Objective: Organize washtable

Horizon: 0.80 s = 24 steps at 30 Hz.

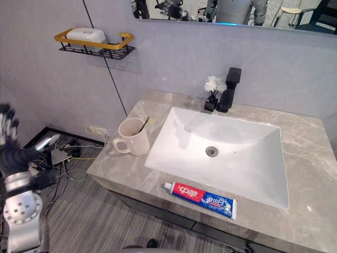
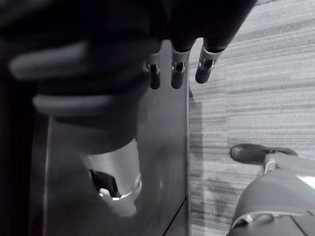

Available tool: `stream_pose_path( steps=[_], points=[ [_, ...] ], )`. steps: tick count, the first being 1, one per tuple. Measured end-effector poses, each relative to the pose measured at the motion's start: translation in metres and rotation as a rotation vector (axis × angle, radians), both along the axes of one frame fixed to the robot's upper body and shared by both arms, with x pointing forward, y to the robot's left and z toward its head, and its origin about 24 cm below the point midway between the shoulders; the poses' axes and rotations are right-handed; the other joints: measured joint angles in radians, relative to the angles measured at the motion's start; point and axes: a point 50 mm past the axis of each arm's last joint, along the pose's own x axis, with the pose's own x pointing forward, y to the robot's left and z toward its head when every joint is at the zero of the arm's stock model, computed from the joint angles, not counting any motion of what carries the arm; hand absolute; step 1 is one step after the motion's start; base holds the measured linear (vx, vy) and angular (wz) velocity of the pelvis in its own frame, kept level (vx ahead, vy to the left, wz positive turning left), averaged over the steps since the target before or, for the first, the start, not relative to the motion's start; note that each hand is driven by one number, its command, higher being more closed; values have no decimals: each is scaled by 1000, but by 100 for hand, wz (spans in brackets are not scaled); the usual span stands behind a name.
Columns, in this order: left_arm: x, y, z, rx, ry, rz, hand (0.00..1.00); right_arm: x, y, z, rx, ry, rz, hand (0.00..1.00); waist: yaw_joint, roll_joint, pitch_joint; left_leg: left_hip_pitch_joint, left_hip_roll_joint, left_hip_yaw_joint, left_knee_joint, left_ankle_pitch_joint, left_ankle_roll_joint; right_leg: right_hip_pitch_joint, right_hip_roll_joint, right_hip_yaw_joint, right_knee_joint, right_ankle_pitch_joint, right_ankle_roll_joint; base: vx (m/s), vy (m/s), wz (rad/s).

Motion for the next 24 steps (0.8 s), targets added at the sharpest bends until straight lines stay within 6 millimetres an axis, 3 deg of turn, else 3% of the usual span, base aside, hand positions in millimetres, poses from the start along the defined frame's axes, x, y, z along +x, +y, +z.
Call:
stream_pose_path(
  steps=[4,7,14,22,24],
  points=[
    [3,-48,4,132,-21,-222,0,3,8,-2,19,-1,48,0,-9,4,-3,1,2,0,9,-6,-1,7,2,-2,0,0,0,-81,5,4],
    [3,-72,5,207,-17,-375,0,5,13,-3,37,-2,89,0,-12,5,-5,4,4,5,8,-6,-1,3,3,8,3,1,0,-65,7,-8],
    [-1,-111,-1,303,11,-616,0,9,17,-4,44,0,125,0,-13,0,-12,13,14,31,-2,-4,-3,-5,8,36,6,5,-3,-2,-2,-13],
    [7,-148,-48,436,227,-776,0,12,18,-3,43,-11,129,0,-14,-5,-12,20,16,44,-10,-4,-3,-5,10,46,0,5,-4,12,-3,-5],
    [10,-155,-69,479,320,-797,0,12,18,-3,43,-12,128,0,-14,-9,-12,40,18,52,-25,-3,-4,3,10,53,-1,5,-4,-16,-5,-10]
  ],
)
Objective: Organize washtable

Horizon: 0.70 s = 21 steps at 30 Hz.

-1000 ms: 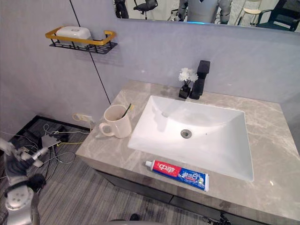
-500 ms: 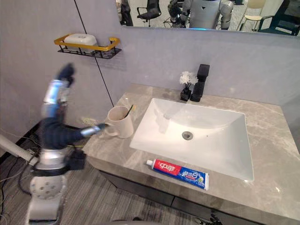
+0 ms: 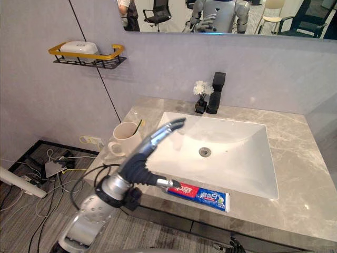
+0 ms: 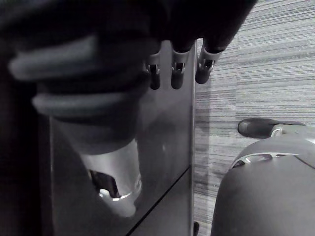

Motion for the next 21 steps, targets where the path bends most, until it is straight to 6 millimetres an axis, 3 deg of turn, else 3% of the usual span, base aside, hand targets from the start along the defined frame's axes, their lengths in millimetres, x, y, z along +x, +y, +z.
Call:
stream_pose_path(
  steps=[2,7,13,21],
  points=[
    [1,-6,-21,85,63,-16,0,0,0,0,0,-1,0,0,-2,-2,1,15,0,3,-11,1,-1,6,0,3,-2,0,0,-32,-6,-9],
    [3,-8,-53,213,158,-12,0,1,1,0,4,-2,-1,0,-8,-5,2,16,-1,3,-21,3,-1,5,-1,3,-8,1,2,-8,-1,-1],
    [4,-7,-72,290,201,0,0,8,3,0,8,-16,2,0,-35,-9,4,35,-1,14,-47,8,-1,12,1,19,-22,3,4,9,-5,-6],
    [10,-1,-82,333,229,68,0,13,9,-1,25,-28,-2,0,-50,-20,16,48,-2,26,-51,8,-1,21,-3,25,-22,4,5,-16,-8,-2]
  ],
)
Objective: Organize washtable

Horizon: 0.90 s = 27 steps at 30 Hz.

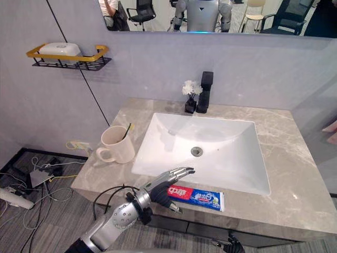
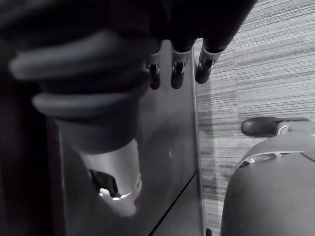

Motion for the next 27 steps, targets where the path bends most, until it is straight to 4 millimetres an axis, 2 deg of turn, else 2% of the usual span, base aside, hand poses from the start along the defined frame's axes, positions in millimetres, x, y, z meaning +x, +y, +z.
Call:
stream_pose_path(
  steps=[20,21,27],
  points=[
    [13,10,1,-4,-47,125,0,3,2,0,7,-2,2,0,-4,8,16,18,0,12,-20,0,0,8,1,6,-13,1,2,-24,-8,-1],
    [13,10,1,-1,-54,131,100,4,3,0,8,-4,2,0,-4,9,16,18,0,13,-20,0,0,8,1,9,-12,1,2,-47,-19,-3],
    [13,11,-7,25,-33,135,100,5,4,0,12,-6,7,0,-4,10,16,32,2,31,-18,0,0,8,-2,28,2,1,2,-65,-8,-9]
  ],
)
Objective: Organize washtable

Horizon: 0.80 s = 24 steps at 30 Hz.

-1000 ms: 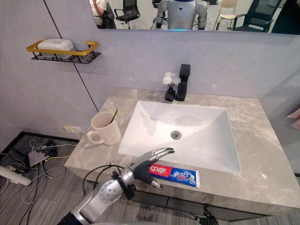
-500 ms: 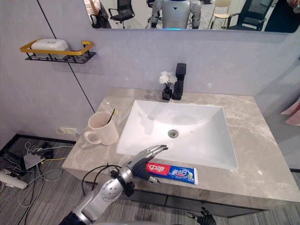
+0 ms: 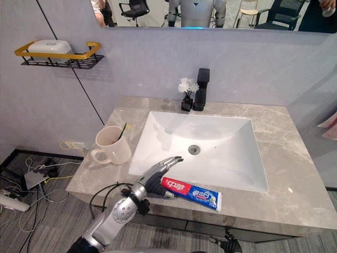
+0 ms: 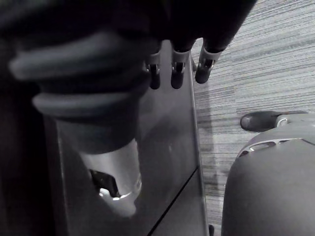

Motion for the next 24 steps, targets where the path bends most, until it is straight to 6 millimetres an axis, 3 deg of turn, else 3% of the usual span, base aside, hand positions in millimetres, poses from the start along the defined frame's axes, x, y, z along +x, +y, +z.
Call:
stream_pose_path(
  steps=[8,17,24],
  points=[
    [11,5,-1,14,-15,45,100,-2,2,0,2,8,18,0,-25,10,0,3,5,6,-3,-1,-1,-2,7,11,-4,2,3,-36,-18,-4],
    [12,21,-5,7,6,132,100,-5,-3,1,7,-6,-58,0,-31,21,-6,14,17,36,-1,-7,-6,-2,16,40,-6,3,2,-19,-26,-9],
    [9,39,-7,-18,32,233,100,-29,-14,0,-1,19,-219,0,-31,27,-11,17,24,75,2,-18,-8,-20,21,80,-5,10,-5,-43,-7,-17]
  ],
)
